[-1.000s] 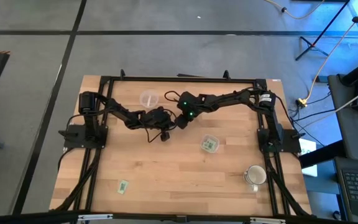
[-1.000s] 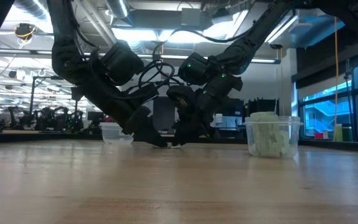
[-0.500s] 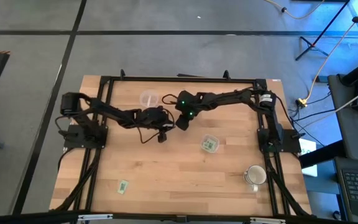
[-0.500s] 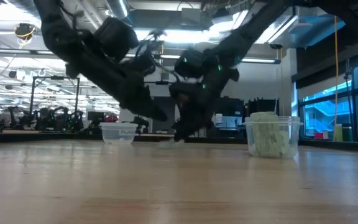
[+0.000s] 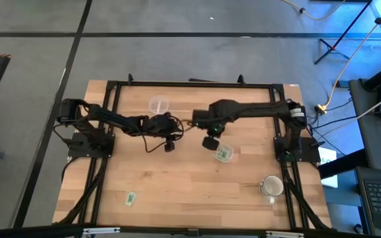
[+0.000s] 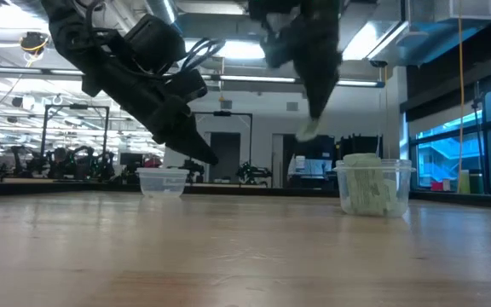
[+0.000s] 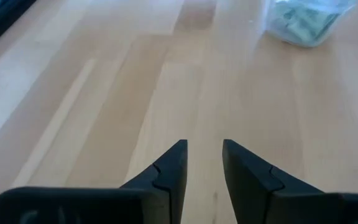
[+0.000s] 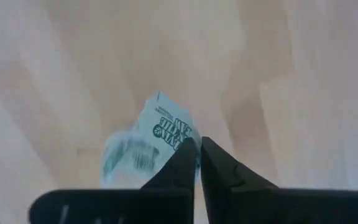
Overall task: Pick and place Stevia / Truvia into bins
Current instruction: Put the stevia packet into the bottom transparent container
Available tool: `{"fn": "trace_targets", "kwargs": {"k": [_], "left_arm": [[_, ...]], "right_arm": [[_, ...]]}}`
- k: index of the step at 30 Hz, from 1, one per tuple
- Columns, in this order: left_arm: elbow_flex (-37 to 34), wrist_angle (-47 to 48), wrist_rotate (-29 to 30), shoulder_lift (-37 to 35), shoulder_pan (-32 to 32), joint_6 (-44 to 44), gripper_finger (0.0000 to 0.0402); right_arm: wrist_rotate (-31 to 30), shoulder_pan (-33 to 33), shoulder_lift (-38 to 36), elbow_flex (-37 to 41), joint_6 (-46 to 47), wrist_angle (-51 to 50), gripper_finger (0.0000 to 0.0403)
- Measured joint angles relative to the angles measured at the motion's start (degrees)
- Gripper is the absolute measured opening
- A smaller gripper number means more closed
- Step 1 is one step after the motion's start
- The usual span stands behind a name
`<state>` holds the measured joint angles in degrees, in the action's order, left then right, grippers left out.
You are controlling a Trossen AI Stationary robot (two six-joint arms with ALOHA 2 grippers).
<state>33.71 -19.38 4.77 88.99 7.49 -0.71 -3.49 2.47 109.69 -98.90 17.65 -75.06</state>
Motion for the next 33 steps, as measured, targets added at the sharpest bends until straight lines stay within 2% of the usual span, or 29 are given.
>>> {"fn": "trace_targets", "kwargs": {"k": [4, 11, 19, 33], "left_arm": [[0.0, 0.5, 0.7, 0.0, 0.0, 0.0, 0.0094], [0.0, 0.5, 1.2, 0.0, 0.0, 0.0, 0.0092], [0.0, 0.4, 1.2, 0.0, 0.0, 0.0, 0.0088], [0.1, 0.4, 1.2, 0.0, 0.0, -0.1, 0.0087]], "right_arm": [[0.0, -4.3, -0.4, -0.6, 2.5, -6.8, 0.001], [0.1, -7.9, -0.2, 4.8, 7.7, -7.3, 0.001], [0.5, -8.0, -0.3, 12.0, 6.2, 0.9, 0.001], [2.2, -8.6, -0.3, 18.6, 7.4, 8.5, 0.0026]]}}
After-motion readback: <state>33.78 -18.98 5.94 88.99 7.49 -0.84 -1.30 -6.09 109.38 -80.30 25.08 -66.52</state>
